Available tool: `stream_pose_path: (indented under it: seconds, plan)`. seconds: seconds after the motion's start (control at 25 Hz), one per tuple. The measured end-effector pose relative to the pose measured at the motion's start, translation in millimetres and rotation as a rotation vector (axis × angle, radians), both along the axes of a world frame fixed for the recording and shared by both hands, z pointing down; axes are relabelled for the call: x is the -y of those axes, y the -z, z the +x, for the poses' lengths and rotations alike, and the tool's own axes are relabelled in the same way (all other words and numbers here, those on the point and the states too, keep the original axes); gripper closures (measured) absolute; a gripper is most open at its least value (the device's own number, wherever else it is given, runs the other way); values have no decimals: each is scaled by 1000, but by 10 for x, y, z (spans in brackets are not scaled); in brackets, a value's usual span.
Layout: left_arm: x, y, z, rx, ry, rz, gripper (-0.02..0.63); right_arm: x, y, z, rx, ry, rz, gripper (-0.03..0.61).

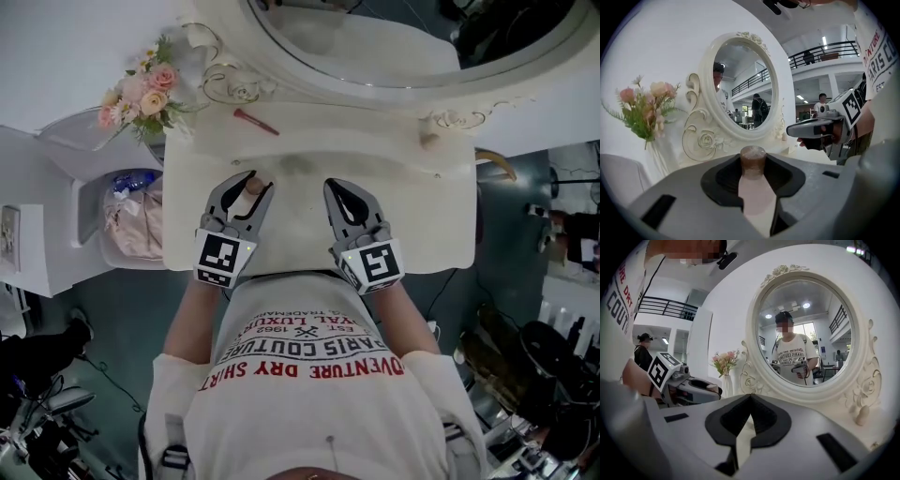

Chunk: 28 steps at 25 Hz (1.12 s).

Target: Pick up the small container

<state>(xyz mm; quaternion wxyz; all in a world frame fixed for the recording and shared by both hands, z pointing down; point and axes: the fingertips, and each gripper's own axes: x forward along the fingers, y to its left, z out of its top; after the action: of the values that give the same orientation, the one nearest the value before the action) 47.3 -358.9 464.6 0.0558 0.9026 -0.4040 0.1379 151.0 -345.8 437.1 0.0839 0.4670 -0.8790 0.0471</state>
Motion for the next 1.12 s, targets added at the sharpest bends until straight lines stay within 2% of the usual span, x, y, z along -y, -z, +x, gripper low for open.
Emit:
stream_pose_path:
  seconds: [0.24, 0.4, 0.72, 1.12]
  plan:
    - [-31, 556, -91, -17, -1, 89, 469, 82, 208, 103, 33, -29, 26, 580]
    - [-40, 763, -178, -21, 31, 112, 468, 100, 337, 138, 55, -23, 44, 580]
    - [-74, 855, -301, -20, 85, 114, 468, 123, 520, 152, 25, -2, 85, 580]
    - [-85, 913, -373, -24, 107, 121, 469, 82, 560, 170, 26, -18, 98, 580]
